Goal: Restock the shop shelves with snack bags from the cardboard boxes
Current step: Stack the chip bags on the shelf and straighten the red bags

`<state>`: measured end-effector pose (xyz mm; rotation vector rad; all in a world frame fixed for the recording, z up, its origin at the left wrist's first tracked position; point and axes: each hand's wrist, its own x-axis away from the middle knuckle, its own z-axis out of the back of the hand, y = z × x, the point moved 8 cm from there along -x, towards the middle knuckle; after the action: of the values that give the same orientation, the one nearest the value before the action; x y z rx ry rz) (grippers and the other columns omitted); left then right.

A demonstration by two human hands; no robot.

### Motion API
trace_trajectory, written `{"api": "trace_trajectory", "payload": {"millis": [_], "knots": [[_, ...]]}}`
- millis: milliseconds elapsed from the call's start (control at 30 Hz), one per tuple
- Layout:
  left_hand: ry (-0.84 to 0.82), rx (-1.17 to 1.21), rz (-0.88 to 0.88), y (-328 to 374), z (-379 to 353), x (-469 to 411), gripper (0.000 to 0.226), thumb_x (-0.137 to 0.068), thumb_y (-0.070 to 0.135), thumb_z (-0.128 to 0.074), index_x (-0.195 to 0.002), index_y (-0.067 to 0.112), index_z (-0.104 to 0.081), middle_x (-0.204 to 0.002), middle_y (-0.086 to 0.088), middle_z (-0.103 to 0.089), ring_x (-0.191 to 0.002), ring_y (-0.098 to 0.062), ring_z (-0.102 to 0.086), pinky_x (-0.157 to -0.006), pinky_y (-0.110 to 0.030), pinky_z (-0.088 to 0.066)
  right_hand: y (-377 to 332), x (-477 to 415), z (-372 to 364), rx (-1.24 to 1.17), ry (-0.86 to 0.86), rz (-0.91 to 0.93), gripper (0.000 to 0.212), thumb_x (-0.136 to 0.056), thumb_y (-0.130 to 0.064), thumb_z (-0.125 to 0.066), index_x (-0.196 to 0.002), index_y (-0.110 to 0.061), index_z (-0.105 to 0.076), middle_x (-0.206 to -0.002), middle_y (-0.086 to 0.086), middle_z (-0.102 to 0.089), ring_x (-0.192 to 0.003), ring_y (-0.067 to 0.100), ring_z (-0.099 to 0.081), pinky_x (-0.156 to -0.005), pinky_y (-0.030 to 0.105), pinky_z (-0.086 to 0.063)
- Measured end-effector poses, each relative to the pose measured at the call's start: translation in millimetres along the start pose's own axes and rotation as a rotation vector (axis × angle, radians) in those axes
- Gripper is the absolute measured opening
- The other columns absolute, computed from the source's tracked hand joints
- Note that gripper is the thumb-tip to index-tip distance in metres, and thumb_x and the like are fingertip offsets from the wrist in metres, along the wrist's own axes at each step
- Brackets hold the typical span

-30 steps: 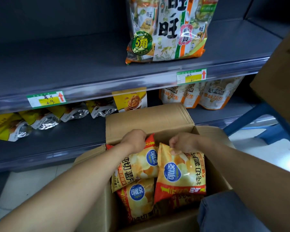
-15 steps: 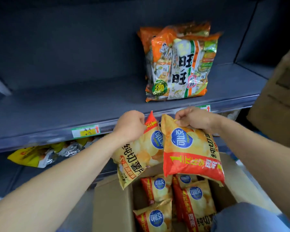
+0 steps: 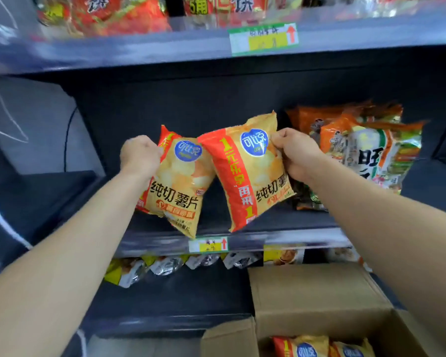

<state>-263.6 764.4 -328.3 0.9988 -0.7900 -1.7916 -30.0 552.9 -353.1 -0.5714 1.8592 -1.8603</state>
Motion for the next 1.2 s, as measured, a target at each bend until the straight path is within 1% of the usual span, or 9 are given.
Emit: {"api": "trace_trajectory", "payload": {"millis": [167,333,567,667,733,800,933,1100,1200], "knots": [[0.16,0.252,0.133,-37,-7,-40,0.034,-0.09,0.008,-0.056,-0.059,0.017,-0.046,-0.07,0.002,-0.052,-0.076,-0.02,-0.053,-0.064,-0.031,-0.044,4,-33,-33,-0.067,0.164,-0.021,0.022,-0.09,-0.012,-0.047,-0.072,-0.019,-0.055,-0.059,0.005,-0.051,-0.059,0.016,-0.049,-0.061,0.029,-0.044],[0.253,0.337,0.178,-55,-24,-62,0.037,-0.093,0.003,-0.05,-0.06,0.017,-0.042,-0.089,-0.002,-0.059,-0.08,-0.016,-0.053,-0.063,-0.026,-0.04,16,-62,-43,-0.101,0.266,-0.014,0.024,-0.095,-0.017,-0.047,-0.071,-0.021,-0.053,-0.063,0.001,-0.051,-0.054,0.011,-0.046,-0.054,0.027,-0.043],[0.237,0.396,0.178,-76,-64,-82,0.02,-0.095,0.012,-0.053,-0.075,0.012,-0.05,-0.088,-0.002,-0.056,-0.081,-0.016,-0.053,-0.054,-0.02,-0.038,55,-89,-49,-0.108,0.289,-0.074,0.013,-0.095,-0.021,-0.046,-0.099,-0.017,-0.058,-0.069,0.001,-0.056,-0.057,0.013,-0.052,-0.051,0.027,-0.045],[0.147,0.392,0.139,-81,-76,-82,0.011,-0.097,0.022,-0.049,-0.09,0.013,-0.051,-0.095,-0.003,-0.058,-0.083,-0.019,-0.056,-0.063,-0.027,-0.043,78,-92,-51,-0.104,0.152,-0.088,0.031,-0.088,-0.044,-0.058,-0.114,-0.028,-0.052,-0.093,0.002,-0.068,-0.082,0.023,-0.068,-0.074,0.042,-0.059],[0.027,0.418,0.103,-81,-84,-81,0.012,-0.095,0.03,-0.053,-0.098,0.018,-0.048,-0.099,0.002,-0.059,-0.087,-0.016,-0.059,-0.07,-0.029,-0.046,93,-93,-52,-0.084,0.049,-0.071,0.065,-0.068,-0.053,-0.075,-0.123,-0.036,-0.044,-0.113,0.003,-0.066,-0.095,0.027,-0.068,-0.082,0.05,-0.057],[-0.132,0.466,0.077,-78,-96,-76,0.037,-0.086,0.028,-0.068,-0.112,0.022,-0.043,-0.102,0.011,-0.053,-0.09,-0.008,-0.056,-0.076,-0.027,-0.047,102,-94,-53,0.095,0.002,-0.029,0.098,-0.046,-0.052,-0.086,-0.129,-0.046,-0.033,-0.133,-0.001,-0.051,-0.114,0.027,-0.058,-0.092,0.052,-0.052],[-0.318,0.38,-0.052,-73,-118,-79,0.097,-0.07,0.003,-0.081,-0.143,0.029,-0.023,-0.128,0.014,-0.04,-0.118,-0.009,-0.046,-0.101,-0.037,-0.044,104,-102,-55,0.291,-0.009,0.06,0.108,-0.059,-0.023,-0.088,-0.14,-0.046,-0.019,-0.143,-0.006,-0.023,-0.135,0.027,-0.029,-0.106,0.056,-0.038],[-0.336,0.288,-0.151,-68,-128,-94,0.103,-0.073,-0.012,-0.071,-0.146,0.037,-0.017,-0.139,0.008,-0.036,-0.131,-0.011,-0.039,-0.107,-0.043,-0.042,100,-116,-67,0.368,0.013,0.095,0.105,-0.072,-0.02,-0.081,-0.146,-0.044,-0.011,-0.148,-0.004,-0.018,-0.138,0.027,-0.024,-0.107,0.056,-0.037],[-0.307,0.271,-0.088,-88,-128,-97,0.103,-0.074,-0.018,-0.066,-0.149,0.031,-0.015,-0.137,0.002,-0.036,-0.134,-0.015,-0.037,-0.104,-0.033,-0.041,108,-117,-59,0.495,0.086,0.046,0.1,-0.076,-0.029,-0.078,-0.147,-0.043,-0.009,-0.149,0.001,-0.021,-0.138,0.029,-0.021,-0.111,0.055,-0.028]]}}
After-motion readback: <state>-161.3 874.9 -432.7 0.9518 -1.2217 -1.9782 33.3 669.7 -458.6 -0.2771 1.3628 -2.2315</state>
